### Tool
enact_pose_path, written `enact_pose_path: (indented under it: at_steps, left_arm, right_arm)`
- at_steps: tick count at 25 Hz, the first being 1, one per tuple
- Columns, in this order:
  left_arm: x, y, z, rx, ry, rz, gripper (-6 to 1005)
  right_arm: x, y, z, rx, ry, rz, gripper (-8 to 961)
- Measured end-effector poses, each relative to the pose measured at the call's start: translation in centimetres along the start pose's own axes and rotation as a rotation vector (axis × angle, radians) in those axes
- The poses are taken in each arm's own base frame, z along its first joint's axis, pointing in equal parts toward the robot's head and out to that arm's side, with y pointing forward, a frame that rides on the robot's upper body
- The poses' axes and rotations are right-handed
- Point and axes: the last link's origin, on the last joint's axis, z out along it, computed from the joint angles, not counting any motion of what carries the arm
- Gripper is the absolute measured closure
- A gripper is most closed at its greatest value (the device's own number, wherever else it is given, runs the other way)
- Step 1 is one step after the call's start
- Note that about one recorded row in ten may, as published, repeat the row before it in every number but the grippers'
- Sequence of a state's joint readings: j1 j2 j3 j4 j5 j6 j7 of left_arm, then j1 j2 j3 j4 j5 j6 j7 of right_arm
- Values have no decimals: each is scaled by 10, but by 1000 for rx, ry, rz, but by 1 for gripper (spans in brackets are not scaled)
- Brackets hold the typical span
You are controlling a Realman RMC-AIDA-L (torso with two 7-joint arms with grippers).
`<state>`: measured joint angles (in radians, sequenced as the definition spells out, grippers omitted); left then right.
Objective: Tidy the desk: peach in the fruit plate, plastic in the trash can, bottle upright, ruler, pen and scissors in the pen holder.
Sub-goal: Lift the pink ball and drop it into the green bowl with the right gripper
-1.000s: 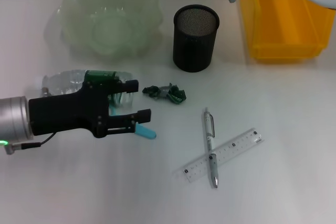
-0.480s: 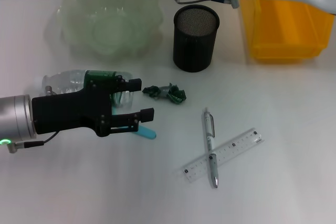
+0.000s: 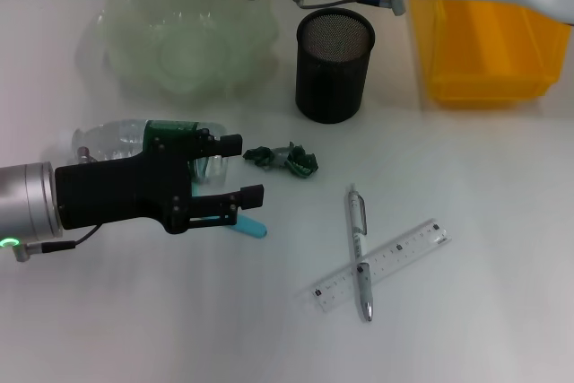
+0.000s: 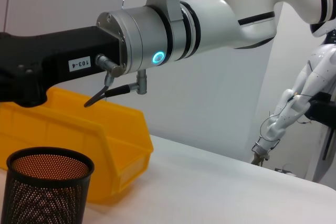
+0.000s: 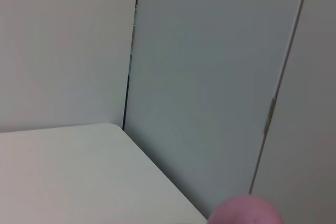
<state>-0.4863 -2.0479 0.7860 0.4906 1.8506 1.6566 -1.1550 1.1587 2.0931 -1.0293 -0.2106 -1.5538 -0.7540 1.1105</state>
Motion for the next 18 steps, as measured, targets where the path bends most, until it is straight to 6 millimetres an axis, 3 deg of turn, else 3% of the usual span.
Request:
enact_pose_path:
  at_steps: [11,18]
  left_arm:
    - [0,0,0,2,0,2,239]
    - [0,-1,0,4,0,2,239]
  right_arm:
    - [-6,1,-4,-17,-50,16,850]
    - [-6,0,-4,-15,-52,16,660]
